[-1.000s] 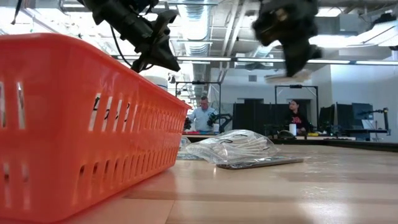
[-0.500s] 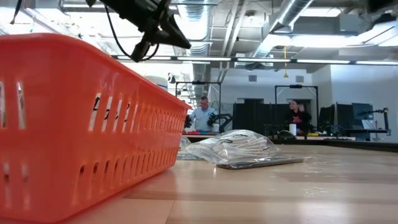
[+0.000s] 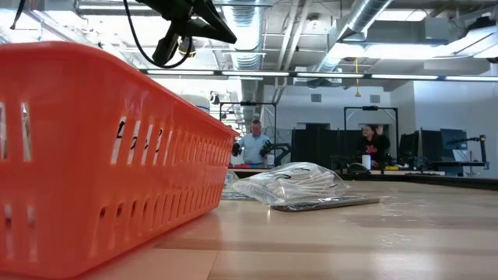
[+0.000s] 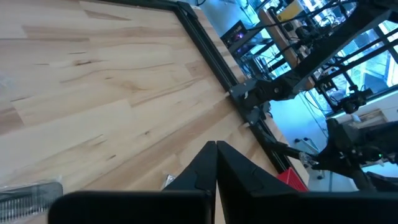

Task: Pick & Place Travel size toiletries
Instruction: Put the silver nail cutter into the right red basket

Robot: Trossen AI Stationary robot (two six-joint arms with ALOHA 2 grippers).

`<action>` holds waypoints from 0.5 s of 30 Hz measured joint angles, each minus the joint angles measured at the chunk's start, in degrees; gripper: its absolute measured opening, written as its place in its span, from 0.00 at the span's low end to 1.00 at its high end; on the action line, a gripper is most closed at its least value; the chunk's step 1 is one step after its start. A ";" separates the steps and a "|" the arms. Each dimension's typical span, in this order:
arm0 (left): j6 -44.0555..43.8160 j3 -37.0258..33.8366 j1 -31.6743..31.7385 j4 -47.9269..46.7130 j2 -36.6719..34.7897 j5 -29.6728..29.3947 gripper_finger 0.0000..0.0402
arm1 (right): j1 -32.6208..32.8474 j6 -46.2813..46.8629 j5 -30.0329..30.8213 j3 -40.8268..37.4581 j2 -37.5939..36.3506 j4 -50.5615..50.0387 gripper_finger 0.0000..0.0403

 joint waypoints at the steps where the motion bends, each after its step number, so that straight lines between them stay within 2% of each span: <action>1: -0.03 0.01 0.00 0.01 0.00 0.00 0.00 | 1.05 0.21 -0.22 0.00 0.54 0.77 0.12; 8: -1.27 0.00 0.02 0.89 0.00 -0.42 0.00 | 2.18 -0.55 0.56 0.11 5.12 10.69 0.12; 15: -1.50 0.00 0.02 1.34 0.02 -0.46 0.00 | 0.49 -2.38 0.11 0.13 6.83 11.55 0.12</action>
